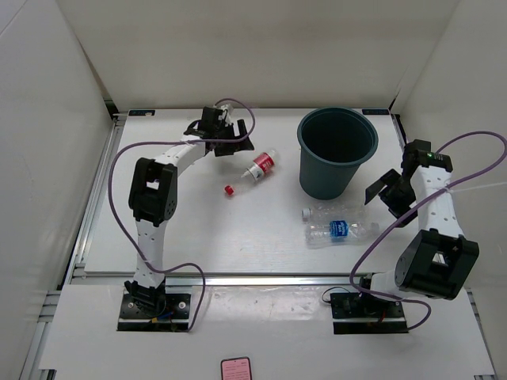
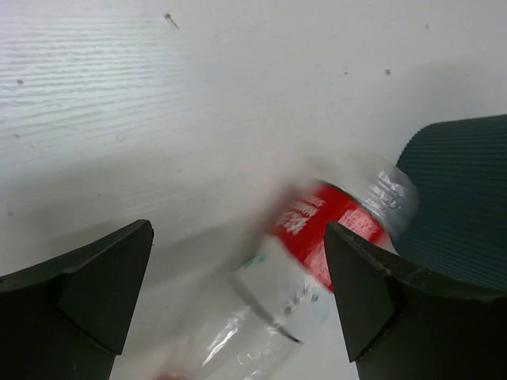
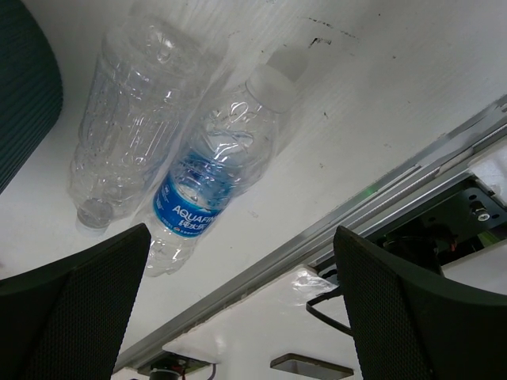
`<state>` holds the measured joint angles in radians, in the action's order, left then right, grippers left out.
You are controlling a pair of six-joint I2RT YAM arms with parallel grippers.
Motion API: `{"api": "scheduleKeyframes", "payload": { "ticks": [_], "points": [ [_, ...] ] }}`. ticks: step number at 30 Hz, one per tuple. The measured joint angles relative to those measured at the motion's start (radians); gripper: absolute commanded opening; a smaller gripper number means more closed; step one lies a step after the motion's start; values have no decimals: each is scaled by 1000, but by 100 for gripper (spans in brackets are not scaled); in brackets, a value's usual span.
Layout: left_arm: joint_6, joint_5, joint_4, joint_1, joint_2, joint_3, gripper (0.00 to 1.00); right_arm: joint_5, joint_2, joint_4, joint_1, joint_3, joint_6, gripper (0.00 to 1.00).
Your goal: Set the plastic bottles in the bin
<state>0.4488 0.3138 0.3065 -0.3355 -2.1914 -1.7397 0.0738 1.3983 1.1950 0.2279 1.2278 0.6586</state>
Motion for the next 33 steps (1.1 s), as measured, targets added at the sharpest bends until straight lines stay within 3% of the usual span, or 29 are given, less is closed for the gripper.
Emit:
{"api": "scheduleKeyframes", "payload": {
  "ticks": [6,14,25,33],
  "points": [
    [1,-22,7,5,-1,8,100,1,9,-1,0,0,-13,100],
    [14,48,21,5,-35,18,100,1,80,-2,0,12,-16,100],
    [100,213,12,5,-64,-161,100,-19,126,-18,0,36,-16,100],
    [121,271,6,-1,-75,-85,100,-29,129,-21,0,41,-16,100]
  ]
}}
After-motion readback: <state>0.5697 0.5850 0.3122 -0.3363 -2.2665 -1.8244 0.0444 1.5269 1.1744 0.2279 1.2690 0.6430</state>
